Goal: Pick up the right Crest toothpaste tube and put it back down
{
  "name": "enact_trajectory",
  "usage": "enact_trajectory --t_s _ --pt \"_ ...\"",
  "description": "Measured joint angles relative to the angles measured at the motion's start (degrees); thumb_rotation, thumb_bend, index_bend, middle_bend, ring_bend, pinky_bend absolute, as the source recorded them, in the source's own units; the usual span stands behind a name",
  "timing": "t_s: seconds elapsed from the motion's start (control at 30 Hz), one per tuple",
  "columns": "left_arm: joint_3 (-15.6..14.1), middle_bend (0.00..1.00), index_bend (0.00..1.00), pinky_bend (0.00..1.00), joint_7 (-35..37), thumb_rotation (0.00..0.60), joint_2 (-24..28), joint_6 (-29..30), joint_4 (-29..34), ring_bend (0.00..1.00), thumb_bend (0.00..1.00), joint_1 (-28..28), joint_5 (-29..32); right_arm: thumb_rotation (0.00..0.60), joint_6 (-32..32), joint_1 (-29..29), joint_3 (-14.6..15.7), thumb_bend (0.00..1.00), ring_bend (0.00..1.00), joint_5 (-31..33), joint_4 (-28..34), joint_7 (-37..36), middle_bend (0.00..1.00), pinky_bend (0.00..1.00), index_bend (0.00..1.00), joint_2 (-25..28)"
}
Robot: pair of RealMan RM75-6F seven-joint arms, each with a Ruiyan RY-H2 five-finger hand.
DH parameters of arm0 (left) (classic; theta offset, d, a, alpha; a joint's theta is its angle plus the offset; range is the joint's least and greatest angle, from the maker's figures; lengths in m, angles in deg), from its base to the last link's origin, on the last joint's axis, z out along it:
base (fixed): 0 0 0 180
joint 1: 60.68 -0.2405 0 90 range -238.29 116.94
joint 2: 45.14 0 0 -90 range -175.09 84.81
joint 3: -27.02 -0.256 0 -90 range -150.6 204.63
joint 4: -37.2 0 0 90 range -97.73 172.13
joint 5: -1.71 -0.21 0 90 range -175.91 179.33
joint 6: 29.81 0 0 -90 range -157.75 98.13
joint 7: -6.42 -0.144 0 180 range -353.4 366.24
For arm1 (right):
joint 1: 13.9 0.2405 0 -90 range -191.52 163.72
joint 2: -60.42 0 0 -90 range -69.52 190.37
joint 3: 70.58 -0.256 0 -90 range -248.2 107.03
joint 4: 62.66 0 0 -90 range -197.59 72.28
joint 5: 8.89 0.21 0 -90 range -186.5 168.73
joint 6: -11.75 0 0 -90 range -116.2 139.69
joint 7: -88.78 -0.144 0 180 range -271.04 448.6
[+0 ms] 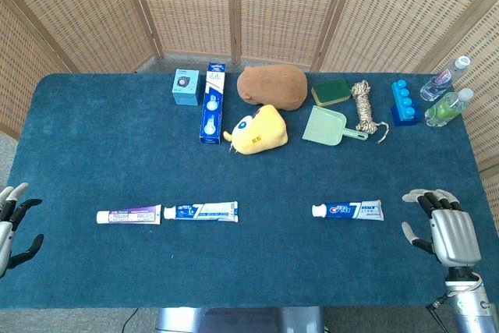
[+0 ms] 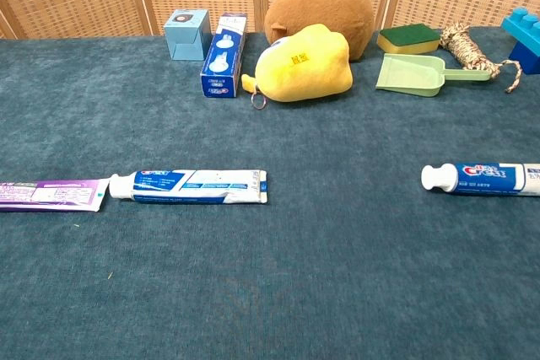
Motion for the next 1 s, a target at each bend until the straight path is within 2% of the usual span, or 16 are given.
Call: enact_trajectory --t_s 0.53,1.0 --pt "-0.36 0.07 0.23 0.07 -0.06 0.600 0.60 1.11 0.77 0.05 0.32 -0.26 -2.19 0.600 0.18 -0.27 0.59 0.33 0.26 -1.34 -0.09 -1.76 0.33 0.21 0.33 0.28" --pt "0.70 0.07 0.23 0.07 -1.21 0.600 0.71 0.38 2.45 0.05 0.32 1.11 -2.53 0.600 -4.57 2.38 0.22 0.31 0.25 -0.34 0.77 -0.10 0.32 0.21 0.32 0.37"
